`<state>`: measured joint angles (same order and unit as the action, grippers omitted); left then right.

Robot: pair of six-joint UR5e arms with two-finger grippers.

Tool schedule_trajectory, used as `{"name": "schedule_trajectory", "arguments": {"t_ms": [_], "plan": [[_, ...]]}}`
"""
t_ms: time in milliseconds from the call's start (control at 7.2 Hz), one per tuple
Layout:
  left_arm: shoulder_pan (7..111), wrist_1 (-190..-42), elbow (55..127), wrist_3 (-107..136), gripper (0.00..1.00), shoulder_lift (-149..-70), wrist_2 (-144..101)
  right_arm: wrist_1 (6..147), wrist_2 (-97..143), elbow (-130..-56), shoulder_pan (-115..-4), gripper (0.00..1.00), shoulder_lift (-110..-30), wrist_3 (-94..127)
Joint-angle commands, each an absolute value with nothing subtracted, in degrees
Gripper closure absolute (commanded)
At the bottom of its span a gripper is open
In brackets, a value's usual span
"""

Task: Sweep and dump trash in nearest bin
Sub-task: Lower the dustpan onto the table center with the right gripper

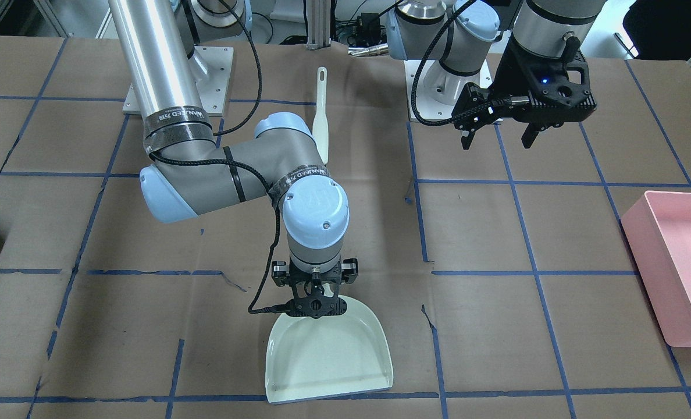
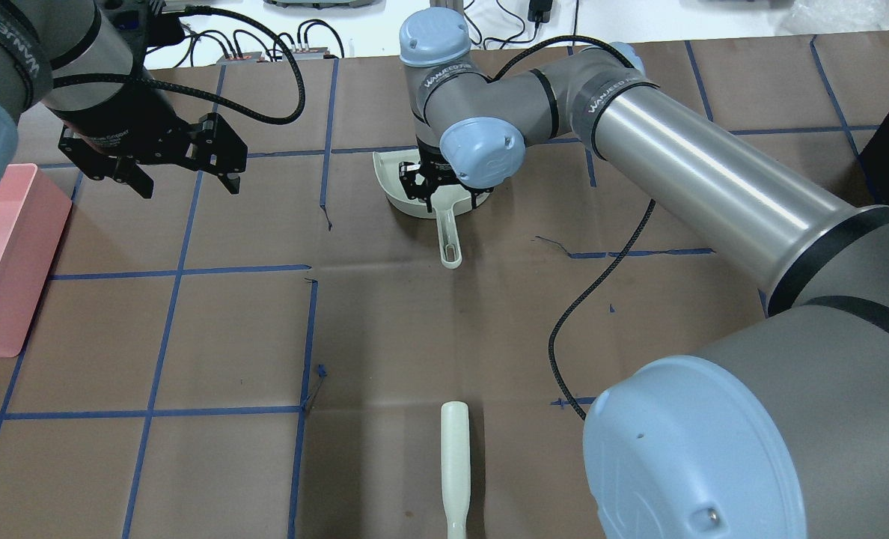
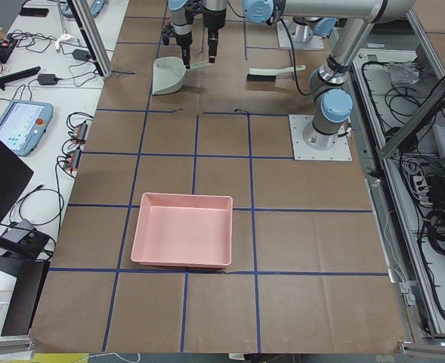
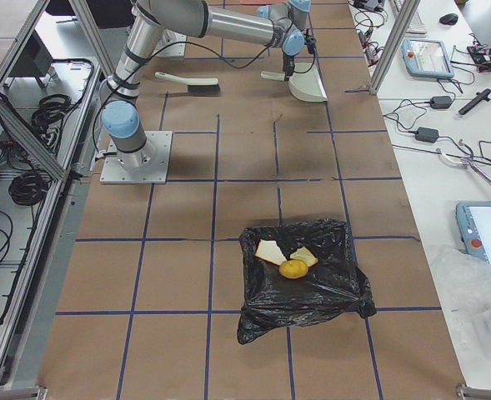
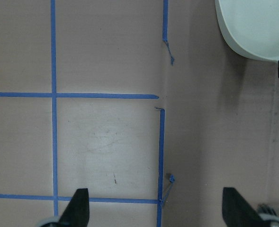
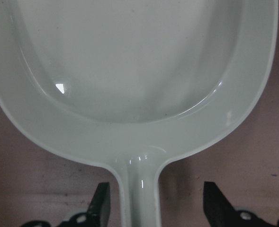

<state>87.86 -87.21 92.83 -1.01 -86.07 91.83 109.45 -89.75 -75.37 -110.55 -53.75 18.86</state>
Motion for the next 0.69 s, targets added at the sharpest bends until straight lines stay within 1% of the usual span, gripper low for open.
{"name": "schedule_trajectory", "arguments": {"t_ms": [0,417,556], "plan": [[87.8,-87.3,92.9,-1.2,0.0,-85.7,91.9,107.4,-89.8,-75.7,-109.5,0.0,-56.4,16.9],[87.8,-87.3,92.8,-1.1,0.0,-85.9,91.8,94.2,-90.4,-76.5,-102.8,0.0,-66.7,1.3],[87.9,-87.3,92.8,-1.1,0.0,-85.8,91.8,92.4,-90.4,-77.3,-101.3,0.0,-69.6,-0.7]]}}
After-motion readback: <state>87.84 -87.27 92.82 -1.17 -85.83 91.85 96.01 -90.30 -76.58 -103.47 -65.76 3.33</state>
